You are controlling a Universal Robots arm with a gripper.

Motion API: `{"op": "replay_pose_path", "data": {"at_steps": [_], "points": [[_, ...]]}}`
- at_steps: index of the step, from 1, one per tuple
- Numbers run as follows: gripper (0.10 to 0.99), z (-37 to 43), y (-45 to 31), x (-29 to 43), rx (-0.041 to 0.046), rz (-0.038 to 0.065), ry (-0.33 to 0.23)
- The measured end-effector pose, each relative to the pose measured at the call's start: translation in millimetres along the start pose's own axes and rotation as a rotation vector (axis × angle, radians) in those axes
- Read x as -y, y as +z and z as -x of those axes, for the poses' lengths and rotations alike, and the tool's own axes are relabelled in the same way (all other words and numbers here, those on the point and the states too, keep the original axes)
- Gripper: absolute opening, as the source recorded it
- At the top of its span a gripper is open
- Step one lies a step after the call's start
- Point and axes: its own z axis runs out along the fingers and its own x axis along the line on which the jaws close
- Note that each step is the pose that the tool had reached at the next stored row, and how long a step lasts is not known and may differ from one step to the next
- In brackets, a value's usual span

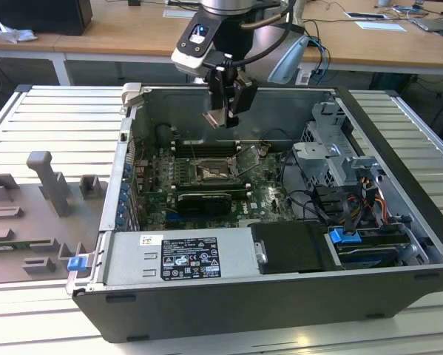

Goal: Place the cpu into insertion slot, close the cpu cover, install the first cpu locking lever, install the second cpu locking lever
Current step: 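Place the cpu into insertion slot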

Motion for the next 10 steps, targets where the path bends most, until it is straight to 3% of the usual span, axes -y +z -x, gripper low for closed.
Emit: {"op": "replay_pose_path", "data": {"at_steps": [4, 10], "points": [[0.537, 0.0, 1.7, 0.1, 0.0037, 0.001, 0.056], [0.537, 0.1, 5.8, 0.4, 0.004, 0.001, 0.06]]}}
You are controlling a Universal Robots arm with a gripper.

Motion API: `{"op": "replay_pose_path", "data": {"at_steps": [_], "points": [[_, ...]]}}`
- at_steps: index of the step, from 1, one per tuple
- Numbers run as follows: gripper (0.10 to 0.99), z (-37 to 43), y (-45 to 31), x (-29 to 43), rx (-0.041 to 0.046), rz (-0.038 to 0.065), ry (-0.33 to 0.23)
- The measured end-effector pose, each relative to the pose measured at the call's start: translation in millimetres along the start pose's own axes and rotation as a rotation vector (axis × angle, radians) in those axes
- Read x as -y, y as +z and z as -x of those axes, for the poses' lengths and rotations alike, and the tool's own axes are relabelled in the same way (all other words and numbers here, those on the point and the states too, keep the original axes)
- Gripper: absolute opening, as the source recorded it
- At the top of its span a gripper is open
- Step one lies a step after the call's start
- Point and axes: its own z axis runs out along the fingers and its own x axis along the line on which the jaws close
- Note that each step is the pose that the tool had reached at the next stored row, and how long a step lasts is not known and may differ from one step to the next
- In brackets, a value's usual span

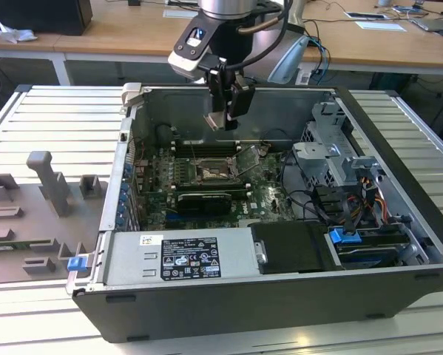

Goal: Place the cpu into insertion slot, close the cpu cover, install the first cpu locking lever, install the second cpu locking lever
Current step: 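Place the cpu into insertion slot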

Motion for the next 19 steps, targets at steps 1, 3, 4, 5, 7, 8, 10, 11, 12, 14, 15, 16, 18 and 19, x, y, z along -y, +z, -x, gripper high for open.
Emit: {"op": "replay_pose_path", "data": {"at_steps": [1, 3, 4, 5, 7, 8, 10, 11, 12, 14, 15, 16, 18, 19], "points": [[0.537, 0.0, 1.3, 0.1, 0.0001, 0.0, 0.0], [0.537, 0.1, 3.6, 0.2, 0.0001, 0.0, 0.0], [0.537, 0.1, 4.2, 0.3, 0.0002, 0.0, 0.0], [0.537, 0.1, 5.4, 0.3, 0.0007, 0.0, 0.003], [0.537, 0.1, 6.0, 0.4, 0.0013, 0.0, 0.013], [0.537, 0.1, 6.1, 0.4, 0.0015, 0.0, 0.015], [0.537, 0.1, 6.4, 0.4, 0.0019, 0.0, 0.022], [0.537, 0.1, 6.6, 0.4, 0.0021, 0.0, 0.025], [0.537, 0.1, 6.8, 0.4, 0.0023, 0.0, 0.028], [0.537, 0.1, 7.3, 0.5, 0.0029, 0.0, 0.038], [0.537, 0.1, 7.6, 0.5, 0.0031, 0.0, 0.042], [0.537, 0.1, 8.0, 0.5, 0.0038, 0.0, 0.051], [0.537, 0.1, 8.9, 0.6, 0.0047, 0.0, 0.066], [0.537, 0.2, 9.5, 0.6, 0.0052, 0.0, 0.074]]}}
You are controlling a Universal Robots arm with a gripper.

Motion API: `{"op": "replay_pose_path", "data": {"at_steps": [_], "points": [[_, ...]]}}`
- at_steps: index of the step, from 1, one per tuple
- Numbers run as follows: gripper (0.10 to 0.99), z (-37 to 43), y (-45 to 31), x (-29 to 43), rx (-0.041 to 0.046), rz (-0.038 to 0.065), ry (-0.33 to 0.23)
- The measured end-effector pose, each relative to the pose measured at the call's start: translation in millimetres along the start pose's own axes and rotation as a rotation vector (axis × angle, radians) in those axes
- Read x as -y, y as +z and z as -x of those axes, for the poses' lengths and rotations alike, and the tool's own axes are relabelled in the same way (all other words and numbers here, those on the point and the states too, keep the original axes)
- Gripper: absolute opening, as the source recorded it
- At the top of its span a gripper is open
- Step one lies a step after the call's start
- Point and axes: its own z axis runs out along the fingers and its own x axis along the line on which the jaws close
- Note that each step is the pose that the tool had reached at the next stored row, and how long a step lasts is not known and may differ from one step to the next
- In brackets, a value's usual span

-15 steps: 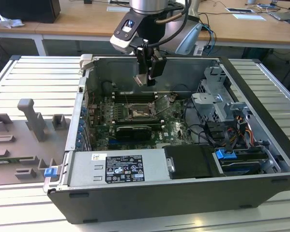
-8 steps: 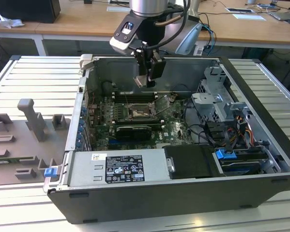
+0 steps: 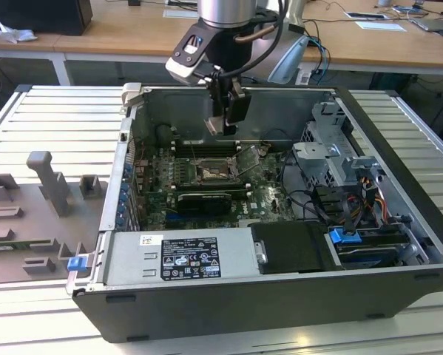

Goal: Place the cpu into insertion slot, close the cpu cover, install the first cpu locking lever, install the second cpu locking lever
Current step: 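Place the cpu into insertion slot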

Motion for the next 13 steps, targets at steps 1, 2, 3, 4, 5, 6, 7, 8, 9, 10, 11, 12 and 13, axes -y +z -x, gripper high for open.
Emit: {"op": "replay_pose_path", "data": {"at_steps": [1, 2, 3, 4, 5, 6, 7, 8, 9, 10, 11, 12, 13], "points": [[0.537, 0.0, 0.5, 0.0, 0.0005, 0.0, 0.008], [0.537, 0.0, 0.8, 0.0, 0.0008, 0.0, 0.012], [0.537, 0.0, 1.3, 0.1, 0.0013, 0.0, 0.02], [0.537, 0.0, 1.5, 0.1, 0.0016, 0.0, 0.024], [0.537, 0.0, 1.8, 0.1, 0.0019, 0.0, 0.029], [0.537, 0.0, 2.1, 0.1, 0.0021, 0.0, 0.033], [0.537, 0.0, 2.4, 0.2, 0.0025, 0.0, 0.038], [0.537, 0.1, 3.1, 0.2, 0.0031, 0.001, 0.047], [0.537, 0.1, 3.6, 0.2, 0.0036, 0.001, 0.053], [0.537, 0.1, 4.0, 0.3, 0.0039, 0.001, 0.059], [0.537, 0.1, 4.6, 0.3, 0.0044, 0.001, 0.066], [0.537, 0.1, 4.9, 0.3, 0.0046, 0.001, 0.07], [0.537, 0.1, 5.7, 0.4, 0.0052, 0.001, 0.079]]}}
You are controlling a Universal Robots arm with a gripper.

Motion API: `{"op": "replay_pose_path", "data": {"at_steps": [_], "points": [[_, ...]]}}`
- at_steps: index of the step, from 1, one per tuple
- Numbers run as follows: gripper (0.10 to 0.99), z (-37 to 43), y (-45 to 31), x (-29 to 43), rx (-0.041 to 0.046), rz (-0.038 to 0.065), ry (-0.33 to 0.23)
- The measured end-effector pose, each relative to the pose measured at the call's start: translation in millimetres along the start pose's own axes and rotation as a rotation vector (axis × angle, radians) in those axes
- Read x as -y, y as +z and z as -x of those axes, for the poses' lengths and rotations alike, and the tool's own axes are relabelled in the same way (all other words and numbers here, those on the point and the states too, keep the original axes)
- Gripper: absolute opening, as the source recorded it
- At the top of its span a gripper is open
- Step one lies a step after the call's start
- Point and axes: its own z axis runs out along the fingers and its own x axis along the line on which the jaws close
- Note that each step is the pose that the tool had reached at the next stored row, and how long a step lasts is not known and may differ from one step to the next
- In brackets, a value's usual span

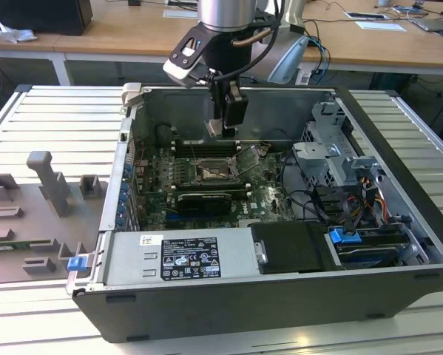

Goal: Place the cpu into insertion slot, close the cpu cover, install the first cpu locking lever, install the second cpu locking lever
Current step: 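Place the cpu into insertion slot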

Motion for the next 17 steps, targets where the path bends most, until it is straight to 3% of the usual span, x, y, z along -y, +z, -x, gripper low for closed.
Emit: {"op": "replay_pose_path", "data": {"at_steps": [8, 17], "points": [[0.537, 0.1, 5.8, 0.5, 0.0021, 0.0, 0.033], [0.537, 0.3, 22.2, 1.5, 0.0028, -0.005, 0.056]]}}
